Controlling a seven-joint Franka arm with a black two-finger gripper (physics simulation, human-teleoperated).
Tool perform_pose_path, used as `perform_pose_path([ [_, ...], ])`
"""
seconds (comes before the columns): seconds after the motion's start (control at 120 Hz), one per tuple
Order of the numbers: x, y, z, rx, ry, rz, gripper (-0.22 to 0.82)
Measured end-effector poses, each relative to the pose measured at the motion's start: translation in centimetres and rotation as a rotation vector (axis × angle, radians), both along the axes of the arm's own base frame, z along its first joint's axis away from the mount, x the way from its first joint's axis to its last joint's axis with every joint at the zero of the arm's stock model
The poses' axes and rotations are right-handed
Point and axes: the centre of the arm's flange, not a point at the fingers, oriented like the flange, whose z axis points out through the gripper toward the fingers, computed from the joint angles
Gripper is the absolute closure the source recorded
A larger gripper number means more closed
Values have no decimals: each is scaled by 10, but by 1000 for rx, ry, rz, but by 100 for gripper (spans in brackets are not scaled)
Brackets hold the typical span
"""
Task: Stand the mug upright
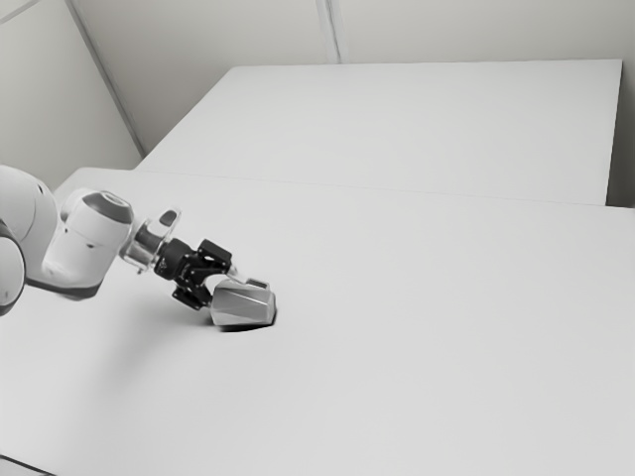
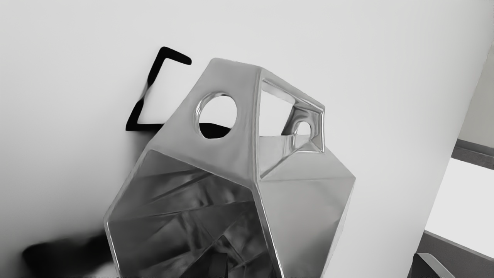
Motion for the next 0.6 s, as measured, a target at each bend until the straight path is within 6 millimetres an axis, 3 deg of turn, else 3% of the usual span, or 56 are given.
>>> perform_pose_path([
  [0.275, -6, 7, -5, -14, 3, 28, 53],
  [0.6, -4, 5, -1, -34, -15, 49, 71],
])
